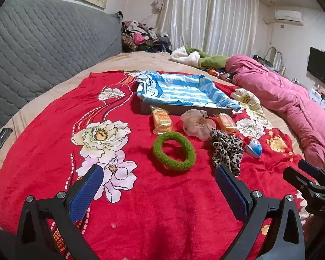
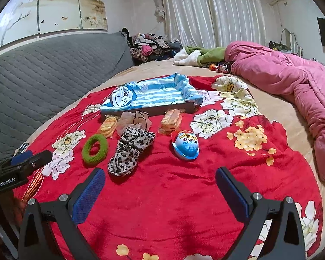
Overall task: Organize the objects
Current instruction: 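Move both tools toward the green ring and the blue King Egg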
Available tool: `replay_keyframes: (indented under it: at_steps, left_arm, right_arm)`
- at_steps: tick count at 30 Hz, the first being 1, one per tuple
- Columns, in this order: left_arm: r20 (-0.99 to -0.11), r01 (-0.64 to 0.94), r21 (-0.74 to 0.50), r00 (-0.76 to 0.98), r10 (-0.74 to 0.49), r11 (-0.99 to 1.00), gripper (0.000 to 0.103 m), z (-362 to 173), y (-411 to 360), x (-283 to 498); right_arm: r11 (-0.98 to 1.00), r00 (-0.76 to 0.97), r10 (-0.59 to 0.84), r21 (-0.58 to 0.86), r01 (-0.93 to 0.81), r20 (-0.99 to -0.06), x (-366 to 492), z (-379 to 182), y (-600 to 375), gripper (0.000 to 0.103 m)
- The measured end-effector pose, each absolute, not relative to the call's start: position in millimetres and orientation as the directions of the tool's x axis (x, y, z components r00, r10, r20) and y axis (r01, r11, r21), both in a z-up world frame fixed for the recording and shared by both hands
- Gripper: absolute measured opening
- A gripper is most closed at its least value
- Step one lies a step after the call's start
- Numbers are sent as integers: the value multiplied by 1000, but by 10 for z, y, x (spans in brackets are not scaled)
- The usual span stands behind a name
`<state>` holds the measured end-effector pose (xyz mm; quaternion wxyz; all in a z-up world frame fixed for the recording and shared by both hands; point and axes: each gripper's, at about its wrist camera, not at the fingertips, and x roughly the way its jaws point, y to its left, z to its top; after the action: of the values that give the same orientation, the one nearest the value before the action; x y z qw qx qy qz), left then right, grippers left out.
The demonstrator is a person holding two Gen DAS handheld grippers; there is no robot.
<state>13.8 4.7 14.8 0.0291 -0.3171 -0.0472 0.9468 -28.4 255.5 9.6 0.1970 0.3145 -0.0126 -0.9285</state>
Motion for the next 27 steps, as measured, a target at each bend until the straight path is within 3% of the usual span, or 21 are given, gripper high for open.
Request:
replay_keyframes:
  at_steps: [19,27]
  left_arm:
    - [-601,-30,-92,-795,80,-995,103,155,99,155]
    - [-603,-52,-64,-793,81,-997,103,322,201,338]
  right_arm:
    - [-915,-706,-400,201,351,-584,-288,119,2606,103]
    - [-921,-706,-377,163,354,-599,-190,205,2604,103]
